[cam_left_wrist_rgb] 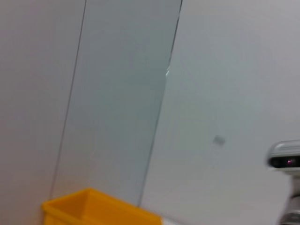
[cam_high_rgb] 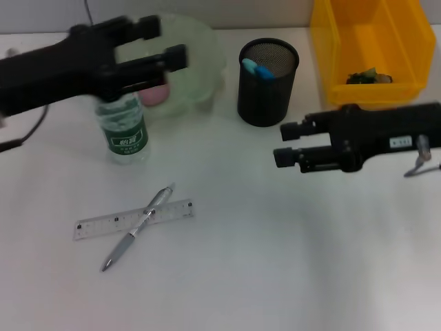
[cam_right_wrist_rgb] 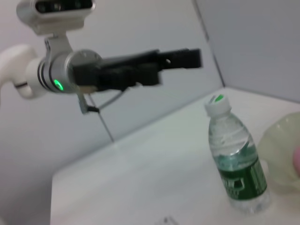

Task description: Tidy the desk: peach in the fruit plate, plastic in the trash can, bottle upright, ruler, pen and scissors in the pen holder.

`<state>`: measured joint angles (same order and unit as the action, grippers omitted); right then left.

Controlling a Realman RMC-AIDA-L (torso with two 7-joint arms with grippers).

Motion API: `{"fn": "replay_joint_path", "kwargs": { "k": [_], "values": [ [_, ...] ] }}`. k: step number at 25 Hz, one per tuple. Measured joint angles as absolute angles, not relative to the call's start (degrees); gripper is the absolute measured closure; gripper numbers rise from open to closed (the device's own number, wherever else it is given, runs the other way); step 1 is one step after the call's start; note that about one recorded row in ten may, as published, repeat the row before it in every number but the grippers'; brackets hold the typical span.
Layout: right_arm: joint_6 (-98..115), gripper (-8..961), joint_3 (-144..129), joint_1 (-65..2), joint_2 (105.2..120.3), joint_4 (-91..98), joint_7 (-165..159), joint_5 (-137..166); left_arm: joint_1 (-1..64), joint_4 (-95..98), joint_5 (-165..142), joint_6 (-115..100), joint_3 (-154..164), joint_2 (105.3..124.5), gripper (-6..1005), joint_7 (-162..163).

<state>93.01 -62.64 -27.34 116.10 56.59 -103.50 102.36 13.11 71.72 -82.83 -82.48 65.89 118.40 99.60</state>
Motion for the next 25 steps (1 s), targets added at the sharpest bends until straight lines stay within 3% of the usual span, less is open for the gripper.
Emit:
{"fn": "replay_joint_path", "kwargs": {
  "k": [10,14,17,21,25],
  "values": [
    [102.75,359,-63.13,-46.85,114.67,63.51,-117.23,124.10,13.86,56.84,-83.39,-99.93,51.58,117.16,258,97.82],
    [107.12,359,-64.85,-55.39,116.22,63.60,-115.73,129.90,12.67,56.11,-83.43,-103.93,51.47,116.43,258,96.99],
    [107.08,358,-67.25,-57.98,116.96,63.18,-115.75,132.21,11.86,55.65,-84.10,-105.60,51.43,116.21,258,95.11],
    [106.20,358,-71.04,-61.87,119.07,60.87,-116.09,137.07,10.84,55.30,-90.71,-108.86,51.45,116.54,259,89.20],
    [102.05,358,-75.52,-63.80,119.57,57.22,-117.33,137.39,10.78,55.25,-97.72,-108.41,51.20,117.30,259,86.83]
  ]
}}
